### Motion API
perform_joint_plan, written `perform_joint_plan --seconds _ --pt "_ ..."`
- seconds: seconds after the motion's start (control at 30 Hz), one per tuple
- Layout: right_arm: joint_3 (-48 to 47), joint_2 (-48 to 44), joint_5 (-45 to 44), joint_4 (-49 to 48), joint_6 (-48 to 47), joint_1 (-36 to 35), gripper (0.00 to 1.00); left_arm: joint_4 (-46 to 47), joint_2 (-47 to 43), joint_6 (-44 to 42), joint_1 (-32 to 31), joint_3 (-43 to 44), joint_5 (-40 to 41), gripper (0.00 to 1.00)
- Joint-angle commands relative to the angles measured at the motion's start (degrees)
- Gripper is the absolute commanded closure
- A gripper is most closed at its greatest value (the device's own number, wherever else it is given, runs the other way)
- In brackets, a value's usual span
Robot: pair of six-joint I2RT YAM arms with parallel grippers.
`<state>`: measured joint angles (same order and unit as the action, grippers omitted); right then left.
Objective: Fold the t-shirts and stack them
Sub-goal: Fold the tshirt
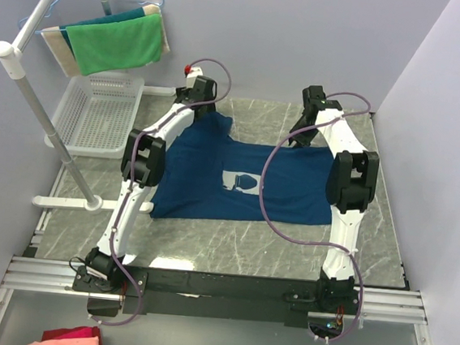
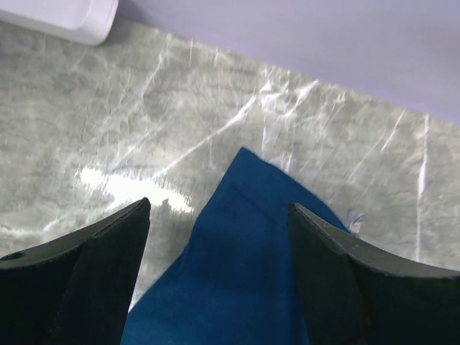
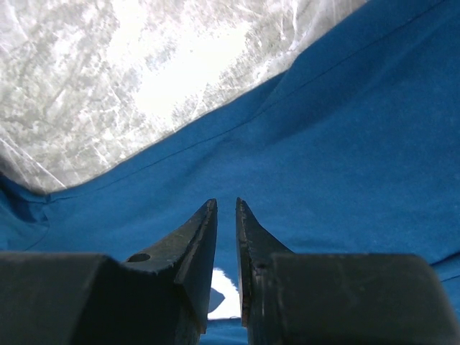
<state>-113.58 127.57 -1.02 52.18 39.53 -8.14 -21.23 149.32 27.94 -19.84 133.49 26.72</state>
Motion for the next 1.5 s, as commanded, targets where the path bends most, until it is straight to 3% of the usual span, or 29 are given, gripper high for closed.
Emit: perform_joint_plan --seconds 0.0,0.6,0.73,0.87,1.37,1.47 --pt "-3.40 0.66 -0.74 1.34 -0.59 0.14 0.76 -0.30 -0.79 0.71 0.06 4.40 -1.41 0.19" --pt "-3.49 0.22 -0.13 1.52 -0.51 0.23 0.76 -4.16 5.28 1.94 0.67 7.40 -1.14 0.24" --pt "-4.11 0.57 -0.30 1.61 -0.42 0.23 0.76 -4.61 5.90 1.76 0.85 7.75 -1.76 0.35" --pt "-5.25 1.02 -0.13 2.31 -0.33 0.41 0.76 -5.13 5.90 1.59 1.20 7.84 -2.11 0.56" --pt "-4.99 -0.04 0.40 2.13 0.64 0.76 0.77 -6.19 5.64 -1.22 1.47 7.57 -5.27 0.78" --pt "-3.93 -0.74 0.31 1.87 0.81 0.76 0.77 -6.19 5.20 -1.40 1.47 7.14 -5.54 0.90"
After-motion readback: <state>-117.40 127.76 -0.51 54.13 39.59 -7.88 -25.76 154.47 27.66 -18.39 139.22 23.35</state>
